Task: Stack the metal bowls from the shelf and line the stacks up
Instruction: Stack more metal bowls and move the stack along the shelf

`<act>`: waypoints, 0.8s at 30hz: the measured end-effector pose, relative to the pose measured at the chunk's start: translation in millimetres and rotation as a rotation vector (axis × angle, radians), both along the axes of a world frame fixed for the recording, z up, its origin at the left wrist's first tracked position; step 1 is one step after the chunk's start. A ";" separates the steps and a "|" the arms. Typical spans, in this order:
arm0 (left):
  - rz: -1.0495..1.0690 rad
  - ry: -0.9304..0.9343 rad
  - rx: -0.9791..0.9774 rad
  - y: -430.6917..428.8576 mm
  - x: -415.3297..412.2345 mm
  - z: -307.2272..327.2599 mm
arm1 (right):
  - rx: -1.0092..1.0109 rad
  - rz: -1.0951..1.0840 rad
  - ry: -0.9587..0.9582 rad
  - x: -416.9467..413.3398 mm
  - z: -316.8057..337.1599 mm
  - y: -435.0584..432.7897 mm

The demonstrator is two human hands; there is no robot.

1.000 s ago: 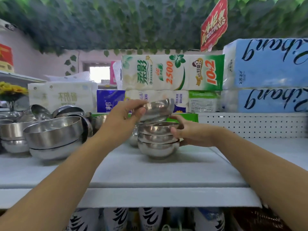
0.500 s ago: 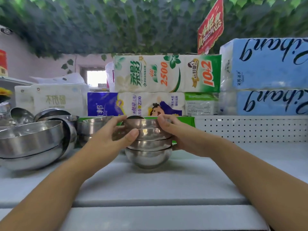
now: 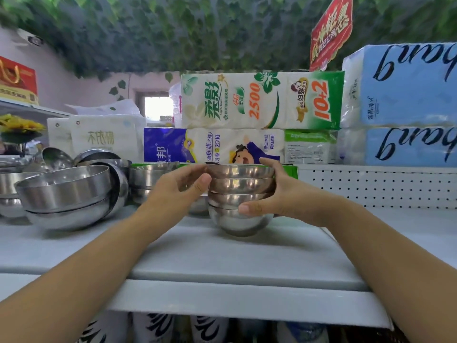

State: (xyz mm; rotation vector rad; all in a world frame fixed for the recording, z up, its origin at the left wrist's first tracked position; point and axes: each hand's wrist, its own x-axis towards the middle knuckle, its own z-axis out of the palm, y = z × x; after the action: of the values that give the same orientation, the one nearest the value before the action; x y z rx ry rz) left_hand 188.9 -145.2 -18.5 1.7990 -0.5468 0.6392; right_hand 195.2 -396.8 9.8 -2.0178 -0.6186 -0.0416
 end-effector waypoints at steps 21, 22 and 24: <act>0.533 -0.163 0.223 17.3 15.7 -7.0 | 0.067 -0.211 -0.079 -6.2 -8.0 -8.9; 0.502 -0.199 0.140 16.5 13.9 -3.1 | 0.066 -0.209 -0.077 -5.7 -8.2 -9.7; 0.472 -0.267 0.047 5.8 5.1 10.2 | 0.055 -0.208 -0.073 -3.1 -8.6 -10.9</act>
State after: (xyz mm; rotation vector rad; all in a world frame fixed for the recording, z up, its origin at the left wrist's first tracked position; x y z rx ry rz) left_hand 194.0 -139.5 -8.3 1.9136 -0.3103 1.2098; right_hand 192.1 -407.7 1.2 -2.0265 -0.4462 -0.2547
